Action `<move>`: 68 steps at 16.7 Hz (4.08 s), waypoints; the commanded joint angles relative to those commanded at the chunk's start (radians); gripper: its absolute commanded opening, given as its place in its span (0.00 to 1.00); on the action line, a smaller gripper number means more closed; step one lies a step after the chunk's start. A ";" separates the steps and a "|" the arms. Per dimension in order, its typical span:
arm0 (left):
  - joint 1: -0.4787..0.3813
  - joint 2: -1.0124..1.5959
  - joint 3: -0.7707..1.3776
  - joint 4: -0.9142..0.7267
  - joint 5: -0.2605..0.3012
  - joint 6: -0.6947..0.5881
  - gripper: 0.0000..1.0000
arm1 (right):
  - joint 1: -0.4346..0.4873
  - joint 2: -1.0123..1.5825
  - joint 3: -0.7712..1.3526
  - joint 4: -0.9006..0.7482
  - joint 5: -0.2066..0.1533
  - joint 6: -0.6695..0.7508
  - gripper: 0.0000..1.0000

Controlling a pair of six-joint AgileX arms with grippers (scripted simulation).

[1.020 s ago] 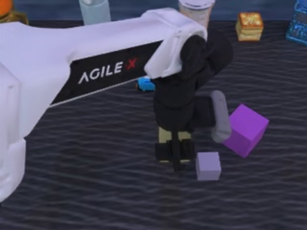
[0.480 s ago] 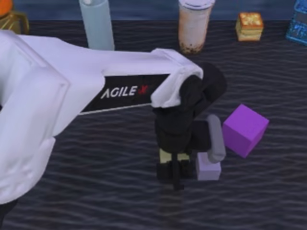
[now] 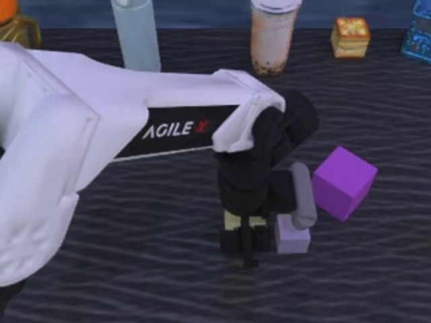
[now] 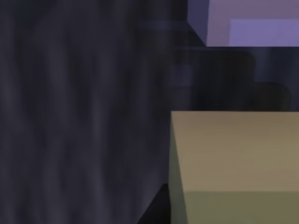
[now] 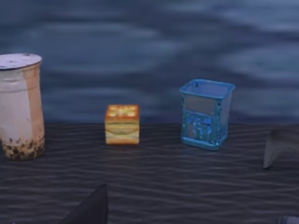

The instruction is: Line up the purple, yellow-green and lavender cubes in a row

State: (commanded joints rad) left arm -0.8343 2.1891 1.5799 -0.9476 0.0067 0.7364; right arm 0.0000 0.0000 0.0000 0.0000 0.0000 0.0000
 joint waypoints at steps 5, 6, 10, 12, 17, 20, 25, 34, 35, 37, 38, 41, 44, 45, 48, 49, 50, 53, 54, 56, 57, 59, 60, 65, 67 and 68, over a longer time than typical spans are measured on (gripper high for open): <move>0.000 0.000 0.000 0.000 0.000 0.000 0.68 | 0.000 0.000 0.000 0.000 0.000 0.000 1.00; 0.000 0.000 0.000 0.000 0.000 0.000 0.75 | 0.000 0.000 0.000 0.000 0.000 0.000 1.00; 0.000 0.000 0.000 0.000 0.000 0.000 1.00 | 0.000 0.000 0.000 0.000 0.000 0.000 1.00; 0.000 0.000 0.000 0.000 0.000 0.000 1.00 | 0.000 0.000 0.000 0.000 0.000 0.000 1.00; 0.000 0.000 0.000 0.000 0.000 0.000 1.00 | 0.000 0.000 0.000 0.000 0.000 0.000 1.00; 0.002 -0.006 0.014 -0.017 0.000 0.001 1.00 | 0.000 0.000 0.000 0.000 0.000 0.000 1.00; 0.015 -0.050 0.122 -0.174 0.000 -0.002 1.00 | 0.000 0.000 0.000 0.000 0.000 0.000 1.00; 0.022 -0.079 0.159 -0.233 -0.002 -0.006 1.00 | 0.003 0.010 0.010 -0.007 -0.001 -0.003 1.00; 0.034 -0.100 0.140 -0.218 -0.003 -0.015 1.00 | 0.009 0.029 0.029 -0.021 -0.002 -0.008 1.00; 0.074 -0.172 0.074 -0.169 -0.009 -0.045 1.00 | 0.028 0.100 0.100 -0.071 -0.003 -0.028 1.00; 0.101 -0.224 0.027 -0.137 -0.011 -0.065 1.00 | 0.039 0.148 0.147 -0.102 -0.004 -0.040 1.00; 0.199 -0.436 -0.159 -0.017 -0.018 -0.139 1.00 | 0.082 0.358 0.336 -0.231 -0.004 -0.090 1.00; 0.316 -0.709 -0.398 0.126 -0.022 -0.232 1.00 | 0.134 0.653 0.562 -0.394 -0.002 -0.152 1.00; 0.357 -0.810 -0.485 0.177 -0.022 -0.266 1.00 | 0.153 0.767 0.643 -0.454 -0.001 -0.175 1.00; 0.481 -1.125 -0.755 0.337 -0.021 -0.371 1.00 | 0.209 1.111 0.878 -0.636 0.001 -0.242 1.00; 0.521 -1.232 -0.845 0.391 -0.021 -0.407 1.00 | 0.228 1.224 0.956 -0.697 0.001 -0.265 1.00; 0.560 -1.338 -0.932 0.445 -0.019 -0.442 1.00 | 0.246 1.323 1.028 -0.752 0.002 -0.285 1.00; 0.668 -1.642 -1.174 0.605 -0.016 -0.543 1.00 | 0.297 1.595 1.238 -0.909 0.002 -0.344 1.00; 0.700 -1.735 -1.245 0.656 -0.014 -0.574 1.00 | 0.313 1.674 1.306 -0.956 0.002 -0.362 1.00; 0.756 -1.903 -1.369 0.752 -0.012 -0.631 1.00 | 0.339 1.810 1.425 -1.033 0.001 -0.393 1.00; 0.780 -1.975 -1.422 0.796 -0.011 -0.656 1.00 | 0.351 1.871 1.479 -1.067 0.001 -0.407 1.00; 0.819 -2.088 -1.506 0.871 -0.009 -0.697 1.00 | 0.370 1.970 1.567 -1.119 0.002 -0.428 1.00; 0.833 -2.130 -1.536 0.901 -0.008 -0.713 1.00 | 0.377 2.007 1.602 -1.138 0.002 -0.437 1.00; 0.854 -2.189 -1.580 0.948 -0.007 -0.736 1.00 | 0.387 2.056 1.652 -1.166 0.002 -0.449 1.00; 0.854 -2.189 -1.580 0.948 -0.007 -0.736 1.00 | 0.382 2.056 1.650 -1.165 0.002 -0.448 1.00; 0.854 -2.189 -1.580 0.948 -0.007 -0.736 1.00 | 0.383 2.057 1.648 -1.161 0.002 -0.448 1.00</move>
State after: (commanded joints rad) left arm 0.0200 0.0000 0.0000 0.0000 0.0000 0.0000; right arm 0.3827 2.0566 1.6476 -1.1614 0.0019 -0.4483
